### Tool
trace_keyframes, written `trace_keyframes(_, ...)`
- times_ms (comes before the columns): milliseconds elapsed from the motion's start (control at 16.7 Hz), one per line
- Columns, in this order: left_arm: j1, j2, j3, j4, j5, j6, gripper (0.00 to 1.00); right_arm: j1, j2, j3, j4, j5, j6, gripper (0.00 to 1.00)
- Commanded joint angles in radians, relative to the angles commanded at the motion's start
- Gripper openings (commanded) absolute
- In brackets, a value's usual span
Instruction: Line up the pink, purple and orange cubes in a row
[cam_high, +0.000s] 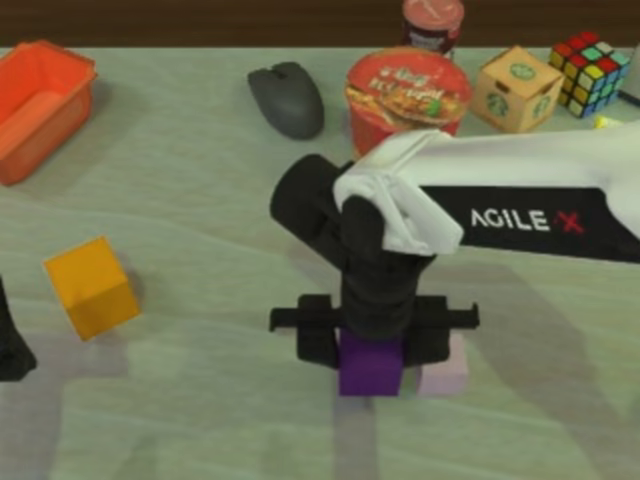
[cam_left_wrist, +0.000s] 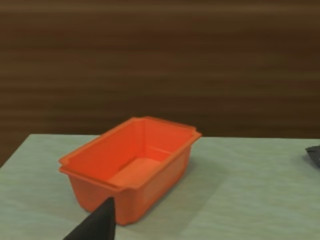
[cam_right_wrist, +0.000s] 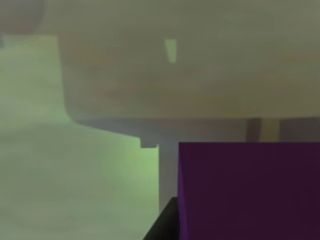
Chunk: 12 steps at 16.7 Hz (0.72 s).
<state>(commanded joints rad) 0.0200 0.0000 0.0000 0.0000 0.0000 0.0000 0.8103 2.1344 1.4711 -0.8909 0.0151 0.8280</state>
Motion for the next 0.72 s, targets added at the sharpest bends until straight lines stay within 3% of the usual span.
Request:
trace_keyframes(240,0.0,0.0,0.0,0.0,0.0,0.0,1.0,0.001,0.004,-0.007,0.008,0.0,0.0,0.0)
trace_keyframes(720,0.0,0.0,0.0,0.0,0.0,0.0,1.0,0.001,0.004,-0.007,0.008,0.0,0.0,0.6)
